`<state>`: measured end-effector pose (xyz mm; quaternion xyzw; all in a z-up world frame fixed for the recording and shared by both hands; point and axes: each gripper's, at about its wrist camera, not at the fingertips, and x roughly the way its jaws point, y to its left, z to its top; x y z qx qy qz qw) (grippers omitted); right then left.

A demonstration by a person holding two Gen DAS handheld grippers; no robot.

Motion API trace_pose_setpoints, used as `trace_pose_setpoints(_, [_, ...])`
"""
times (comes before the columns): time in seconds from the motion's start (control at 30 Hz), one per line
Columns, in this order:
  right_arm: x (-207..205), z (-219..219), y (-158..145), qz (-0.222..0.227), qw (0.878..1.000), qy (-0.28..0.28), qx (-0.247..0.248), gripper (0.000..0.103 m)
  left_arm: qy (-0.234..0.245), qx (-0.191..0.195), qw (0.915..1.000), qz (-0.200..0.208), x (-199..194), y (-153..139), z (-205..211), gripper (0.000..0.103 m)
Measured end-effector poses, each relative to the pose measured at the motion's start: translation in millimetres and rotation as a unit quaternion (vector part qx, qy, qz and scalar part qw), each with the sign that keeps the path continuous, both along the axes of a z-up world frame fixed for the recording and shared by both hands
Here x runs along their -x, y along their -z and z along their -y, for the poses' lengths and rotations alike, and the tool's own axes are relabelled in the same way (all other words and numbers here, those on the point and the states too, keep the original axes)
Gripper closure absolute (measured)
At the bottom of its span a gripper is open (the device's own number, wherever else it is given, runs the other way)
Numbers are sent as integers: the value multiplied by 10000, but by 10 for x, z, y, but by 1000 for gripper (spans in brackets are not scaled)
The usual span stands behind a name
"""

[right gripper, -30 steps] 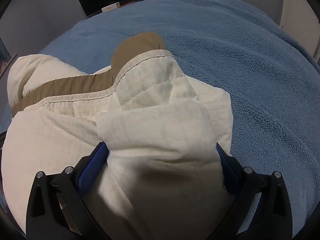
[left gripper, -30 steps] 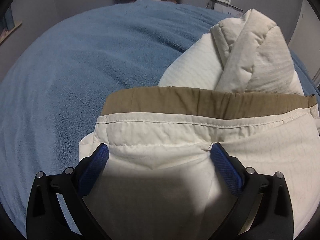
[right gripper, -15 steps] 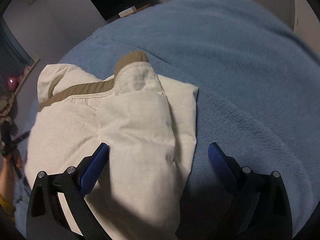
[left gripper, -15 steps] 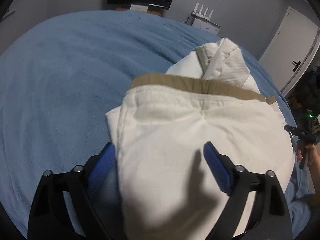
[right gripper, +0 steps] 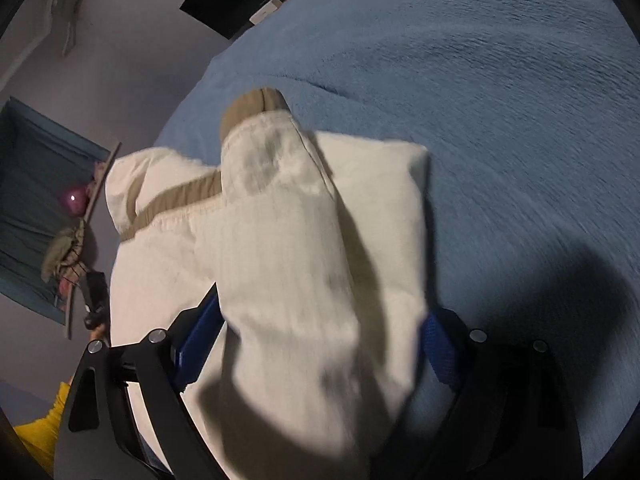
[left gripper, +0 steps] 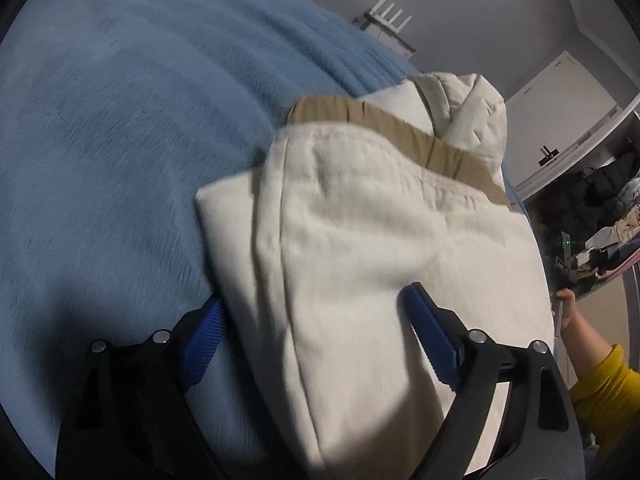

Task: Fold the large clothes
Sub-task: 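Roll both grippers and fold the held tan-hem edge over toward the hood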

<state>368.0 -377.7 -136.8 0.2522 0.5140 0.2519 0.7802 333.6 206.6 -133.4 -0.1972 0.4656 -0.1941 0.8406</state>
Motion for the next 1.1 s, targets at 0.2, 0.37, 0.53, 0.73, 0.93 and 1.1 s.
trace_pose_setpoints(0.2, [-100, -203, -10, 137, 9998, -80, 136, 52, 75, -24, 9991, 424, -4, -52, 71, 56])
trace_pose_setpoints(0.37, [119, -312, -274, 713, 9963, -266, 409, 85, 459, -436, 9946, 825, 137, -362, 313, 88])
trace_pose_setpoints(0.53, [522, -313, -736, 1529, 9857, -162, 684, 94, 643, -581, 9903, 1086, 333, -698, 400, 92])
trace_pose_setpoints(0.73, [1140, -106, -1276, 2108, 9761, -149, 515, 94, 888, -383, 9823, 1602, 831, -1251, 485, 93])
trace_pose_setpoints(0.93, [1576, 315, -1535, 2012, 9794, 54, 178, 94, 1184, -184, 9784, 1683, 1004, -1478, 768, 93])
trace_pose_setpoints(1.1, [1643, 445, -1217, 1420, 9892, 271, 251, 94, 1280, -298, 9835, 1239, 689, -1101, 1047, 92])
